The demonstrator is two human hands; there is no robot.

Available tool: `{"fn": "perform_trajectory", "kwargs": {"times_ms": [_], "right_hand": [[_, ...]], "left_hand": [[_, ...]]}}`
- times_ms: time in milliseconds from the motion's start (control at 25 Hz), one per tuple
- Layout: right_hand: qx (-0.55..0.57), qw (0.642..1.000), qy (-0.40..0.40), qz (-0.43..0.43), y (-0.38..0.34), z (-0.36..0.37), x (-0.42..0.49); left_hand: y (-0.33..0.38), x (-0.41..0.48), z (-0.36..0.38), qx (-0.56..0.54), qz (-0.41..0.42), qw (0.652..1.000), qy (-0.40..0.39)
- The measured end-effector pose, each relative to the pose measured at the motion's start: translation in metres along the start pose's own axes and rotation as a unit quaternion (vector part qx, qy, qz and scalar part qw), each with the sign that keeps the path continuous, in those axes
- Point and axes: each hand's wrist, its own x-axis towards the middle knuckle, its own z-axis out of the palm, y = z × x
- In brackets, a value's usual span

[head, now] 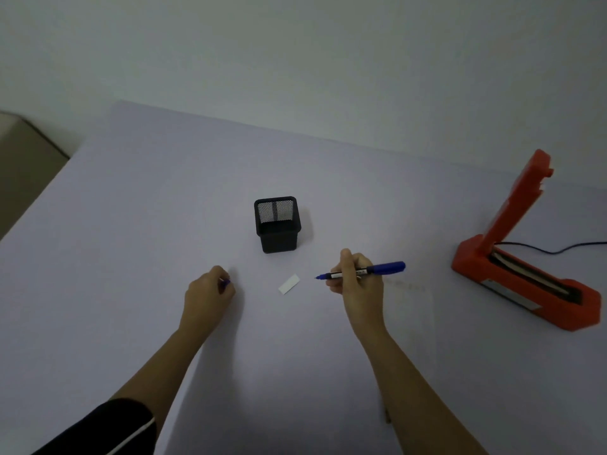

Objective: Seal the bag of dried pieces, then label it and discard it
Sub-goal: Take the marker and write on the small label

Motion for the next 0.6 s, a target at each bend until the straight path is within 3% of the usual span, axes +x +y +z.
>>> {"fn": "perform_trajectory", "kwargs": {"times_ms": [280, 400, 480, 600], "right_hand": [[-0.081, 0.995, -0.022, -0.049, 0.035, 0.014, 0.005], [-0.093, 0.991, -0.030, -0.090, 0.046, 0.021, 0.012], [-0.087, 0.990, -0.038, -0.100, 0.055, 0.028, 0.017], [-0.086, 0.988, -0.063, -0.112, 0.073, 0.039, 0.027]], "left_hand": [[-0.009, 0.000, 0.006, -0.033, 0.000, 0.999, -0.018], [-0.008, -0.016, 0.002, -0.086, -0.037, 0.992, 0.080], [0.002, -0.037, 0.008, -0.092, 0.052, 0.983, 0.150], [0.009, -0.047, 0.042, -0.019, 0.216, 0.974, 0.072]]}}
